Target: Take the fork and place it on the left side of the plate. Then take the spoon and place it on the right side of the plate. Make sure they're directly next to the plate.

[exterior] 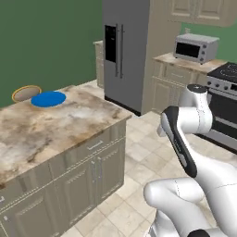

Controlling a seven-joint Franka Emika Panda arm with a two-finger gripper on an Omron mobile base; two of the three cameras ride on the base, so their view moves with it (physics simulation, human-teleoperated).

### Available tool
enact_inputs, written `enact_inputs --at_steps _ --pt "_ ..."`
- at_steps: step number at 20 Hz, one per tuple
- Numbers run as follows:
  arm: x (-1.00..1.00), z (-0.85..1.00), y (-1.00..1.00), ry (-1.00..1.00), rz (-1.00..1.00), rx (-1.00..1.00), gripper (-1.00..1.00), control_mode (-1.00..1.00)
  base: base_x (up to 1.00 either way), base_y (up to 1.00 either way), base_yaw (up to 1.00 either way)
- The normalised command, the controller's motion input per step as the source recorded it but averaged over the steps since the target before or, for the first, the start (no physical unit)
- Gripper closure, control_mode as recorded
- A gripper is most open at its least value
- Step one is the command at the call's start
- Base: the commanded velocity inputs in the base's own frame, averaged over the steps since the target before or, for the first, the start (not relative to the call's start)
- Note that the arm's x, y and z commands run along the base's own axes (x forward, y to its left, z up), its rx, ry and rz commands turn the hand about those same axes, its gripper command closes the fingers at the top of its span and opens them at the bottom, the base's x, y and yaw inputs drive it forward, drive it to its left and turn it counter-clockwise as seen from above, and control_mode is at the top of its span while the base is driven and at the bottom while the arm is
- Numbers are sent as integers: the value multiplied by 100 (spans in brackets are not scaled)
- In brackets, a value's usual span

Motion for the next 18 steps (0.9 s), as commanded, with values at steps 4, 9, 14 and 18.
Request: enact_inputs --at_steps 4,9,14,18 --pt "0 0 0 0 0 0 100 100 55 -95 40" --pt "0 0 0 0 0 0 100 100 17 -100 28" --pt "0 0 0 0 0 0 100 100 67 -100 25" --pt "0 0 0 0 0 0 100 100 94 -100 28"
